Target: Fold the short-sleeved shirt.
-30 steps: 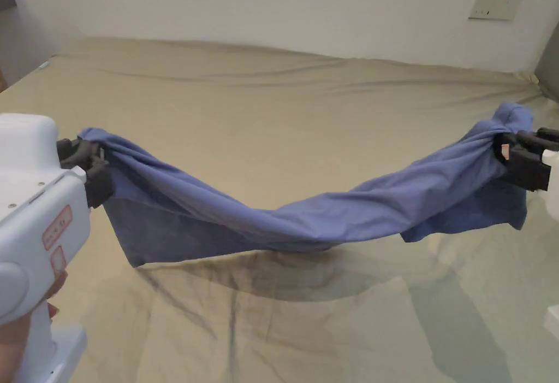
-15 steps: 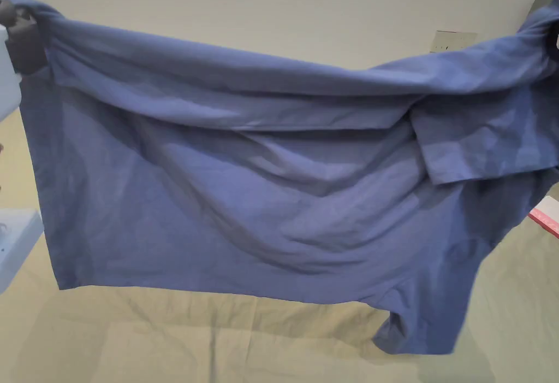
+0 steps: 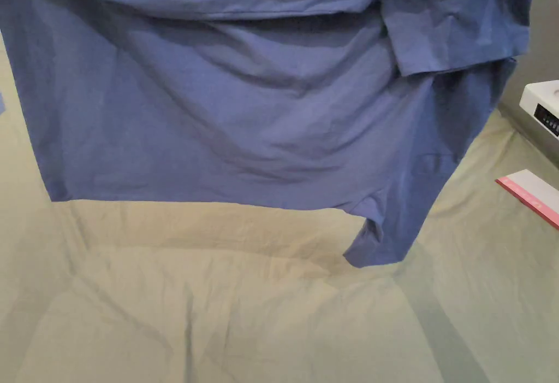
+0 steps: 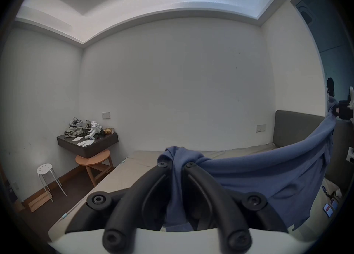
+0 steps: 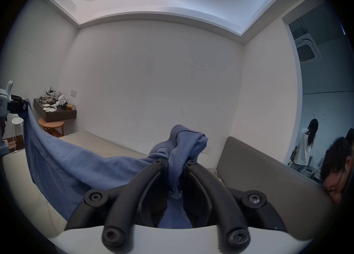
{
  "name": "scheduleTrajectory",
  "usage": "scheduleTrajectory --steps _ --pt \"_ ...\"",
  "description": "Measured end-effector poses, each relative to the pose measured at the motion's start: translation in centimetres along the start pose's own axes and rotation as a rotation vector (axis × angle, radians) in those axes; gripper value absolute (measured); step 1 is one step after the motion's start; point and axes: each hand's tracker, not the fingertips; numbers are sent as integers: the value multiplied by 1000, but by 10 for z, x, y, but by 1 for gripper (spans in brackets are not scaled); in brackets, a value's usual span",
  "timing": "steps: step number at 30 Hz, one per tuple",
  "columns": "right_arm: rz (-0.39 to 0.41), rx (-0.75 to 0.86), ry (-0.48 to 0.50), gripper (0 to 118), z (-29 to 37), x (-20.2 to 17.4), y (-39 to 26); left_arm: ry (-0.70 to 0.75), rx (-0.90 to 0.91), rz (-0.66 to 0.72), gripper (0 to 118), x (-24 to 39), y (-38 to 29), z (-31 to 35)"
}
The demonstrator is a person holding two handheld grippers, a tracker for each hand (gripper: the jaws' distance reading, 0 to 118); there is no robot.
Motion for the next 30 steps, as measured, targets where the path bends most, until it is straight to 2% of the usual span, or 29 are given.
scheduleTrajectory --steps 4,12,15,19,23,29,30 --pt "-15 -18 -3 16 -43 -11 3 5 -42 3 7 -2 4 -44" --pt "37 -38 -8 16 -106 -31 -19 43 -63 -4 7 -5 -7 -96" --pt "25 -83 13 16 -115 -43 -45 44 -107 -6 7 -8 -32 -108" --pt "31 -220 65 16 -121 -57 -107 29 -222 -25 7 -11 -95 -114" --pt "20 -373 123 16 -89 -81 -180 19 -357 -38 7 -11 -175 -102" --pt "23 -664 225 16 -10 -99 -319 -15 -611 -109 7 -2 -304 -20" --pt "15 -711 238 16 14 -111 -329 -15 -650 -123 7 0 -320 -7"
